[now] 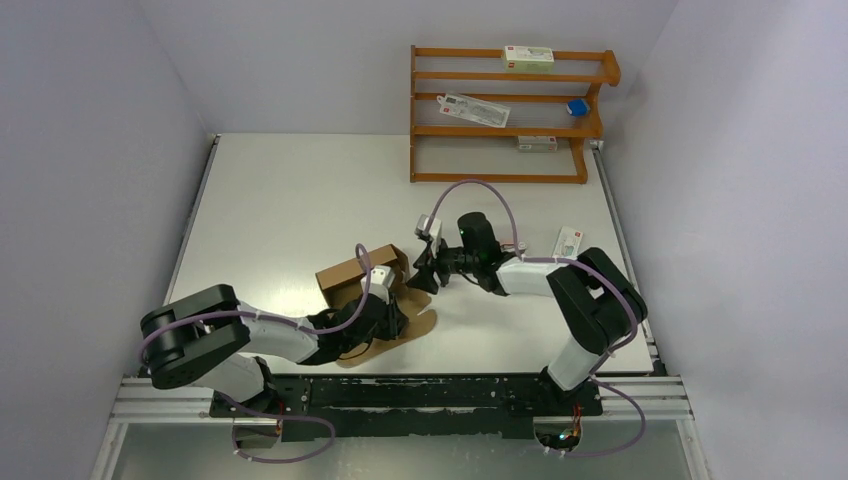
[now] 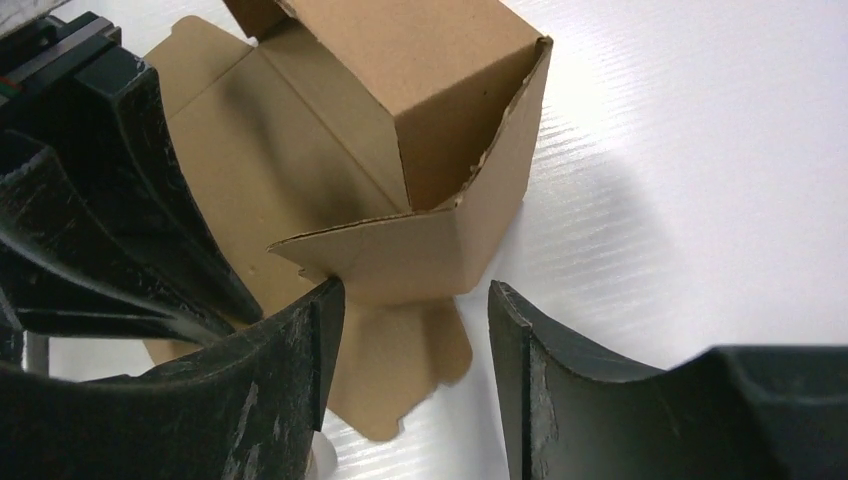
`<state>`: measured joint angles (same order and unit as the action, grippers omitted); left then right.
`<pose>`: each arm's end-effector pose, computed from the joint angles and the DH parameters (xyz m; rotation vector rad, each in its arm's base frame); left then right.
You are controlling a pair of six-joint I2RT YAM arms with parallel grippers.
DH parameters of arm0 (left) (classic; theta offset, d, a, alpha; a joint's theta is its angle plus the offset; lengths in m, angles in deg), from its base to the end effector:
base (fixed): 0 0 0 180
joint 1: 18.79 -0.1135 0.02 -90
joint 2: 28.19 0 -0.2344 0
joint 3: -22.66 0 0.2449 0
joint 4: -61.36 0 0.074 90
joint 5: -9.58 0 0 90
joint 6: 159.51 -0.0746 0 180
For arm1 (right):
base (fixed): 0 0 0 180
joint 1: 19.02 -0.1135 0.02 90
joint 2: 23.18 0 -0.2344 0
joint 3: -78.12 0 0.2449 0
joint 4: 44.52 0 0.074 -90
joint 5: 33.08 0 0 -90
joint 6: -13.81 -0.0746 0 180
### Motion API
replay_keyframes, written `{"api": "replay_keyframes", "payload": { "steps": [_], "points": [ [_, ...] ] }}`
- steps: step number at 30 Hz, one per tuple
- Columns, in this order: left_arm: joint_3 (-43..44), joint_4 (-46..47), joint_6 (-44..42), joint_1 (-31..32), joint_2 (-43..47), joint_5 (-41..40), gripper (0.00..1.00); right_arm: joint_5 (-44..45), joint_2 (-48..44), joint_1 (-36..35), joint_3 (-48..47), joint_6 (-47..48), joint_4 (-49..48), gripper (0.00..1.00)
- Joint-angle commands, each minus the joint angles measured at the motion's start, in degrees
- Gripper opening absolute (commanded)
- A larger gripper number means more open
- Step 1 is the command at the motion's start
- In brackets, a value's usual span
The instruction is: Fold the paper box
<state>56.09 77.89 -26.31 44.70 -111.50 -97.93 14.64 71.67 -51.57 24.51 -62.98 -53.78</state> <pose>0.1414 -0.2332 0.0792 0.2091 2.2116 -0.7538 0.2542 0.2218 0.1172 -1.2139 1.7348 0.9820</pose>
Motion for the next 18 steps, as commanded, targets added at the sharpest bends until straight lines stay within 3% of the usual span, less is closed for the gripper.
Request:
{"api": "replay_keyframes", "payload": {
  "steps": [1,14,18],
  "points": [
    [0.0,-1.9,-1.8,0.3,-2.5,4.0,0.24,3.5,1.4,-2.6,-1.0,-0.1,-4.8,0.60],
    [-0.2,1.8,-2.7,2.1,-4.7,6.6,0.23,11.8,5.2,-6.2,0.9,-3.8,-17.7,0.62],
    [0.2,2.3,-2.9,2.6,-5.6,6.9,0.23,11.6,7.2,-7.2,0.0,-3.6,-17.8,0.58]
  ]
}}
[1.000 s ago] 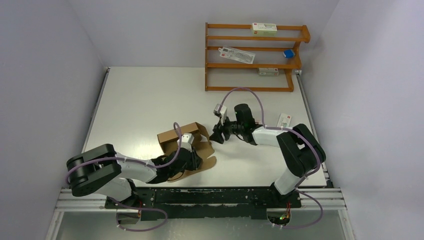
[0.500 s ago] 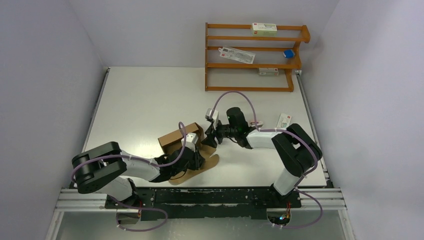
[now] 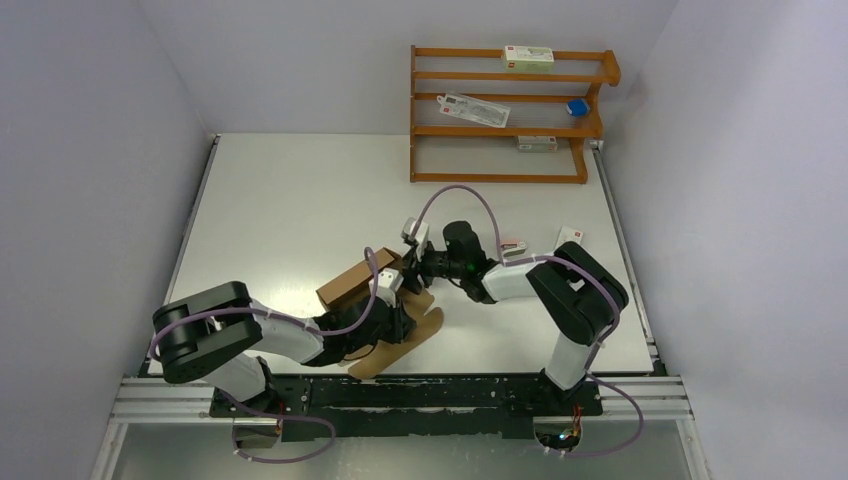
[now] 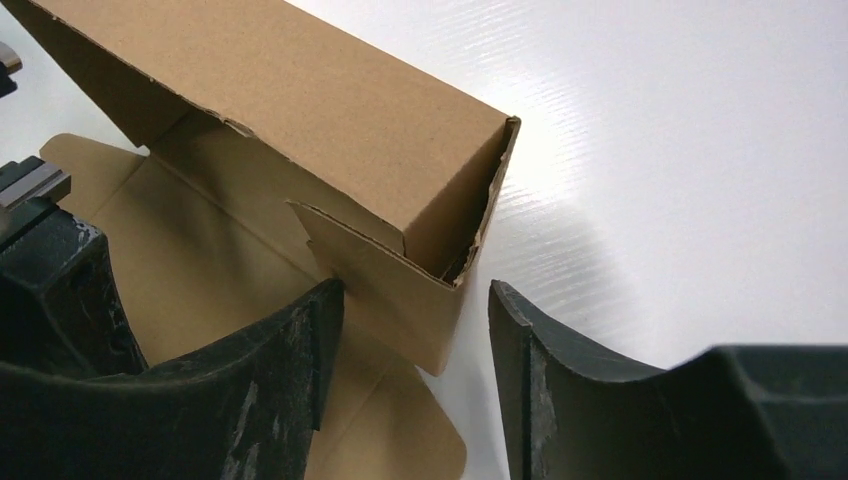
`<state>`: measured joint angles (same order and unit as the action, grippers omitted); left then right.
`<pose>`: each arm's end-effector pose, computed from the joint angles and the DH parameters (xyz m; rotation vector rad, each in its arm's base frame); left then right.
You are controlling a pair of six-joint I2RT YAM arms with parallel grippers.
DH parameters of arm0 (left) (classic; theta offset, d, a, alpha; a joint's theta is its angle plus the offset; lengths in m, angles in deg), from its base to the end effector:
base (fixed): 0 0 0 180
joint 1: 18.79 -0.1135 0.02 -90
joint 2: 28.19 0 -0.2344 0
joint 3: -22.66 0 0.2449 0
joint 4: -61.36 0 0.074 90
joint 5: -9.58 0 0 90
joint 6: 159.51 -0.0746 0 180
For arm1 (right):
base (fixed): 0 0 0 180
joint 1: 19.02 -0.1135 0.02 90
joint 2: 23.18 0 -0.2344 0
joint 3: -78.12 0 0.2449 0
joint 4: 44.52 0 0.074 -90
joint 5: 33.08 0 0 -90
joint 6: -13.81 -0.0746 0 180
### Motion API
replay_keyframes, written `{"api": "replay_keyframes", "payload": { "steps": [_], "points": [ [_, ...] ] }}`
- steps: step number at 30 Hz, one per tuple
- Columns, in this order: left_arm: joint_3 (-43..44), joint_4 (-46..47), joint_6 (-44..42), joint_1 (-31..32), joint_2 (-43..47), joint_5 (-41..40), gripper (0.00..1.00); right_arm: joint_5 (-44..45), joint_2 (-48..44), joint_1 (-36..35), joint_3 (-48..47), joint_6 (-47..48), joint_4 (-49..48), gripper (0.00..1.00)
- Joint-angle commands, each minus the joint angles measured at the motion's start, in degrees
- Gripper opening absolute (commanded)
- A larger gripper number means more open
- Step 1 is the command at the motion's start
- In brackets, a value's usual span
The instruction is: Fold the paper box
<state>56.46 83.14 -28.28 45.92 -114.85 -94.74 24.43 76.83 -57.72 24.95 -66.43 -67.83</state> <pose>0.1361 -0.2448 0.0768 0.2955 2.1912 -0.8277 0.2511 0.2525 0.1110 -1.1600 1.6543 0.8849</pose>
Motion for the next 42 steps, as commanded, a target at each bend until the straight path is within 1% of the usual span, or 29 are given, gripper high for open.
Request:
{"api": "replay_keyframes", "payload": {
  "steps": [1,3,5,8,12,16,22,25,27,32,36,37,39,41,42],
  "points": [
    [-0.2,-2.8,-1.0,1.5,-2.4,3.9,0.22,1.4,2.4,-1.2,-0.7,0.0,-3.6,0.57],
    [0.1,-2.9,-1.4,1.6,-2.6,4.0,0.22,1.0,3.2,-1.9,-1.0,0.2,-3.4,0.53],
    [0.2,-2.9,-1.5,1.6,-2.6,3.9,0.22,1.9,3.7,-2.6,-0.8,0.3,-3.6,0.47],
    [0.1,-3.1,-1.6,1.6,-2.1,3.9,0.22,3.7,3.8,-3.2,0.0,-0.3,-5.2,0.41],
    [0.0,-3.6,-1.8,1.7,-0.5,3.9,0.23,7.0,3.0,-3.7,2.0,-0.6,-7.5,0.28],
    [0.2,-5.4,-1.7,1.9,2.6,4.1,0.25,8.3,2.1,-4.0,3.4,-0.5,-8.2,0.23],
    [0.3,-10.4,-0.9,2.1,12.4,5.5,0.34,9.5,1.4,-4.5,3.9,0.4,-7.2,0.21],
    [2.0,-17.0,-1.1,2.1,20.0,5.3,0.39,10.3,1.1,-4.6,4.2,0.9,-6.8,0.21],
    [4.5,-23.5,-1.6,2.1,24.8,3.8,0.42,10.6,0.9,-4.6,4.4,1.0,-6.9,0.21],
    [12.6,-41.0,-3.5,2.0,34.3,-3.3,0.47,10.9,0.6,-4.7,4.9,0.5,-7.2,0.21],
    [15.7,-50.5,-3.3,1.2,39.3,-12.4,0.48,11.1,0.2,-4.7,5.7,0.2,-7.9,0.21],
    [16.2,-52.1,-3.3,0.3,40.2,-13.5,0.48,11.1,0.1,-4.7,5.8,0.1,-7.9,0.21],
    [16.7,-53.8,-4.0,-2.9,40.8,-13.0,0.48,11.4,0.0,-4.7,5.9,0.0,-7.9,0.21],
    [16.3,-53.1,-5.1,-8.0,40.7,-8.9,0.48,11.4,0.0,-4.6,6.0,-0.2,-8.0,0.21],
    [16.0,-52.2,-5.6,-11.3,40.4,-5.4,0.48,11.4,-0.1,-4.8,6.1,-0.3,-8.1,0.21]
  ]
}}
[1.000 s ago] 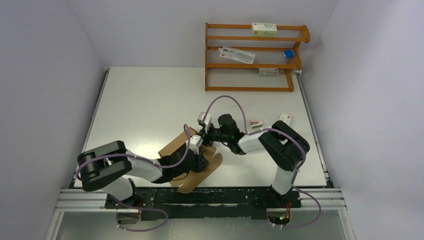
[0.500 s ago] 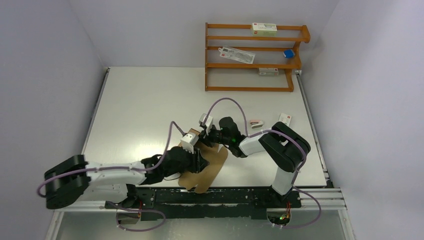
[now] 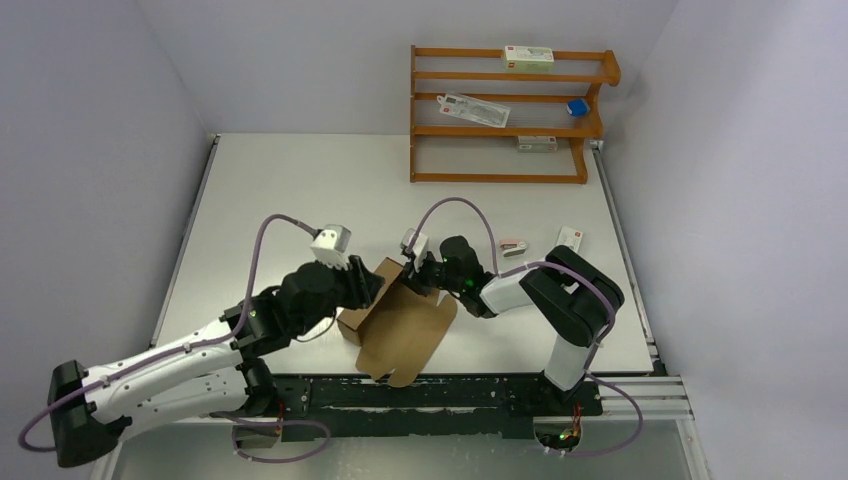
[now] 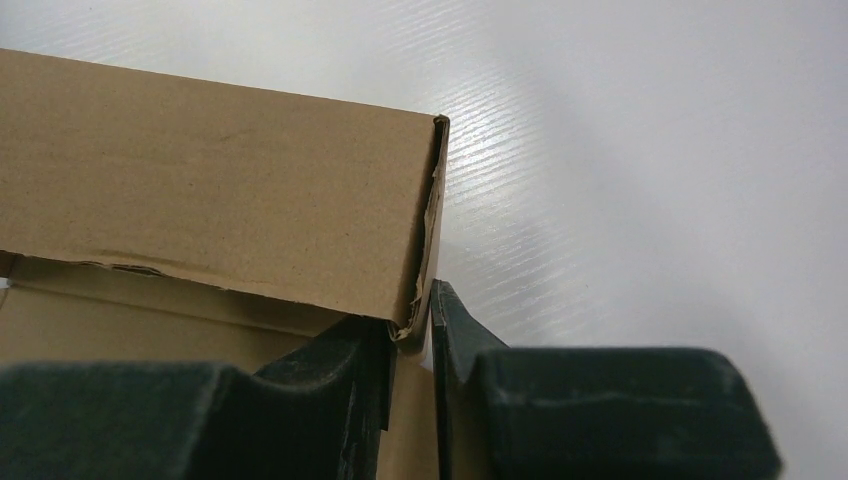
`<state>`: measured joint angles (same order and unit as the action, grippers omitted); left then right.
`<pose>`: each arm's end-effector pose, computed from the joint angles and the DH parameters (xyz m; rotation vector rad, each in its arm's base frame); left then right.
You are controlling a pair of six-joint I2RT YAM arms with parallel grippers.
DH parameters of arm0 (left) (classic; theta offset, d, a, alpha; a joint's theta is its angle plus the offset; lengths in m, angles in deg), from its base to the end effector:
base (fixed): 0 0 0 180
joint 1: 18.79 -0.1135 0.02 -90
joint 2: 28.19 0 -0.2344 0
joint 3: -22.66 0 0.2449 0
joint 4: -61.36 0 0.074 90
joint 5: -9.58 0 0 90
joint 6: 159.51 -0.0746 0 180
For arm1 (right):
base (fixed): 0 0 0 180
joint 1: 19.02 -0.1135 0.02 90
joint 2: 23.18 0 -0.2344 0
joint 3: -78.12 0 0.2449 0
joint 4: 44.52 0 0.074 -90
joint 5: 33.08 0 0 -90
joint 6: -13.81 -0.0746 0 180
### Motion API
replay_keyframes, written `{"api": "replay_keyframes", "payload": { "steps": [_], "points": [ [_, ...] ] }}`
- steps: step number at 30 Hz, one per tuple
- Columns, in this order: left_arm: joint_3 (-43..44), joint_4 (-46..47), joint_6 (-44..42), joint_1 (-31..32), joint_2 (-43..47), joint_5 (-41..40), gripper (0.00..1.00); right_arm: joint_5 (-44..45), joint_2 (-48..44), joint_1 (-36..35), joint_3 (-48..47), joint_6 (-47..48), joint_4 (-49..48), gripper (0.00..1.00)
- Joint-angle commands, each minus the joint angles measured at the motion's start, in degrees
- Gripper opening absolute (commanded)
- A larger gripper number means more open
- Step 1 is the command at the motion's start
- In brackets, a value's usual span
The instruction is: Fold the paper box
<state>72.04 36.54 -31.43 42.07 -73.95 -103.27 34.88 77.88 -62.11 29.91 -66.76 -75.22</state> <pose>0.1392 -0.1902 0.2453 0.1218 1.9846 -0.7664 0.2331 0.2564 0.0944 -1.1134 1.6680 0.7579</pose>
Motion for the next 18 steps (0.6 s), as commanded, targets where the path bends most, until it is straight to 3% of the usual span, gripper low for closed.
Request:
{"api": "replay_keyframes", "payload": {
  "steps": [1,4,11,18],
  "points": [
    [0.1,-4.4,-2.9,-9.9,-1.0,6.0,0.48,0.9,-1.2,-0.4,1.2,0.0,-0.8,0.21],
    [-0.3,-0.8,-3.9,-14.8,-3.8,12.1,0.52,1.1,-1.3,-0.5,1.3,-0.4,-1.1,0.21],
    [1.3,4.9,-5.3,-18.4,-13.4,18.2,0.69,2.2,-1.5,-0.9,1.9,-1.6,-2.2,0.21],
    [0.5,12.7,-5.0,-20.7,-20.9,25.9,0.72,3.2,-0.9,-1.2,2.3,-3.1,-4.1,0.22]
  ]
}}
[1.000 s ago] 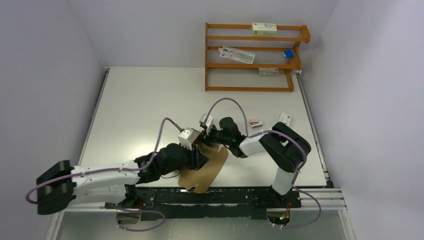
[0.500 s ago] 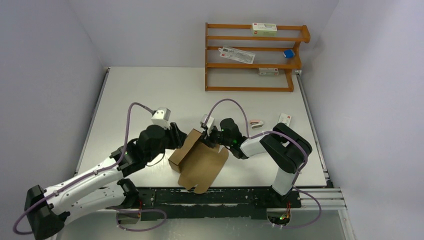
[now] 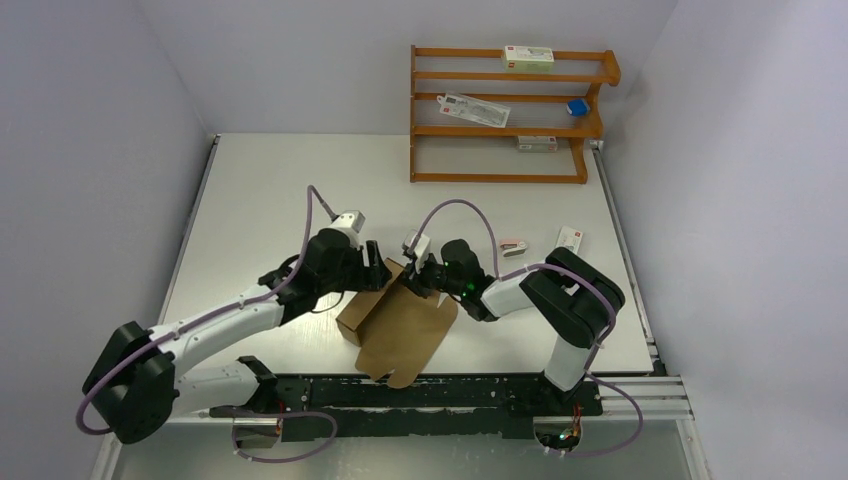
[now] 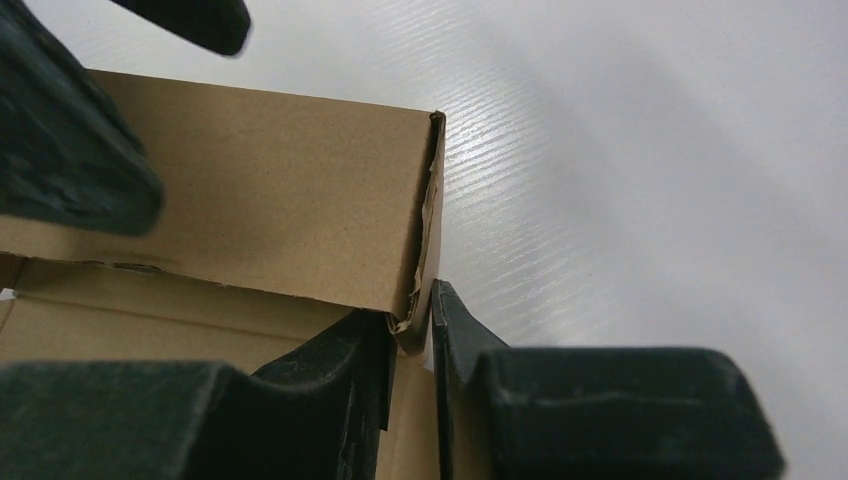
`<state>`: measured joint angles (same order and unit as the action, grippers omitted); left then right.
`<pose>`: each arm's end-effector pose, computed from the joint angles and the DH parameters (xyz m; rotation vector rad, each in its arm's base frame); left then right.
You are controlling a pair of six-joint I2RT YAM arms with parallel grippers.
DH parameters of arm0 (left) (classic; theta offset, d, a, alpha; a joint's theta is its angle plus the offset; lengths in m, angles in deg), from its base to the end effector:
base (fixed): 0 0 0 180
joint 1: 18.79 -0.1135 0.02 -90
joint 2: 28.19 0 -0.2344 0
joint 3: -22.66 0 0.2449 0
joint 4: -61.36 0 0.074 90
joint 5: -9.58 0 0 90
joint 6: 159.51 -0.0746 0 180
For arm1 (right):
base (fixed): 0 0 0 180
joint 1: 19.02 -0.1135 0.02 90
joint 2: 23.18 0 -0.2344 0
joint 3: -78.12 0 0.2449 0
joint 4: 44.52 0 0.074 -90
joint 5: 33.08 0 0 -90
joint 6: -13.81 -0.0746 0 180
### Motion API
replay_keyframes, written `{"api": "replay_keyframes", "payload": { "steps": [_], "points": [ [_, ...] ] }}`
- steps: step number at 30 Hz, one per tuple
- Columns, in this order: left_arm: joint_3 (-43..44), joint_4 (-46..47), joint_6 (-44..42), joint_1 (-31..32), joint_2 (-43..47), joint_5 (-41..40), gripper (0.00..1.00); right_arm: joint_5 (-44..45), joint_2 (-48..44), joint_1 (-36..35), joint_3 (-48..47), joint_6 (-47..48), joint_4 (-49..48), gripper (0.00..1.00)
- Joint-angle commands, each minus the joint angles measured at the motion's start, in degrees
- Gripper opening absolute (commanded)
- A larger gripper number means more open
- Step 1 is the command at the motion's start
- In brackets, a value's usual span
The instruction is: Fold the paper box
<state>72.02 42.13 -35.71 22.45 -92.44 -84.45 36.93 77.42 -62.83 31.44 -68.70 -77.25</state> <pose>0.2123 -0.1791 0.1784 0.1038 2.2416 -0.6621 0.2289 0.2550 0.0939 -1.0719 1.6804 0.7537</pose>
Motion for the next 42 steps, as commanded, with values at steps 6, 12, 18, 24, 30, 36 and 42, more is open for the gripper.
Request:
{"api": "replay_keyframes", "payload": {
  "steps": [6,12,18,24,30,36,42],
  "points": [
    [0.0,11.2,0.4,-1.6,-6.0,12.1,0.71,2.9,0.1,-1.1,1.1,-3.0,-4.8,0.23],
    [-0.7,13.6,1.4,-1.7,-7.8,15.5,0.68,3.0,1.9,-1.6,1.2,-4.1,-7.9,0.24],
    [-1.5,15.1,2.4,-1.7,-8.6,16.9,0.66,3.3,2.7,-2.3,1.5,-5.7,-11.9,0.27],
    [-2.7,16.2,3.3,-3.0,-7.9,17.6,0.66,5.9,3.0,-2.5,3.3,-7.4,-16.9,0.25],
    [-3.9,18.2,4.4,-3.4,-8.9,21.4,0.64,8.4,4.5,-2.7,2.8,-11.9,-17.1,0.19],
    [-5.8,20.6,6.0,-3.5,-8.7,23.4,0.63,14.4,3.7,-4.2,1.7,-15.4,-13.7,0.16],
    [-7.0,22.5,7.7,-3.4,-7.4,25.2,0.63,22.8,1.5,-5.7,0.1,-16.8,-6.4,0.14]
  ]
}}
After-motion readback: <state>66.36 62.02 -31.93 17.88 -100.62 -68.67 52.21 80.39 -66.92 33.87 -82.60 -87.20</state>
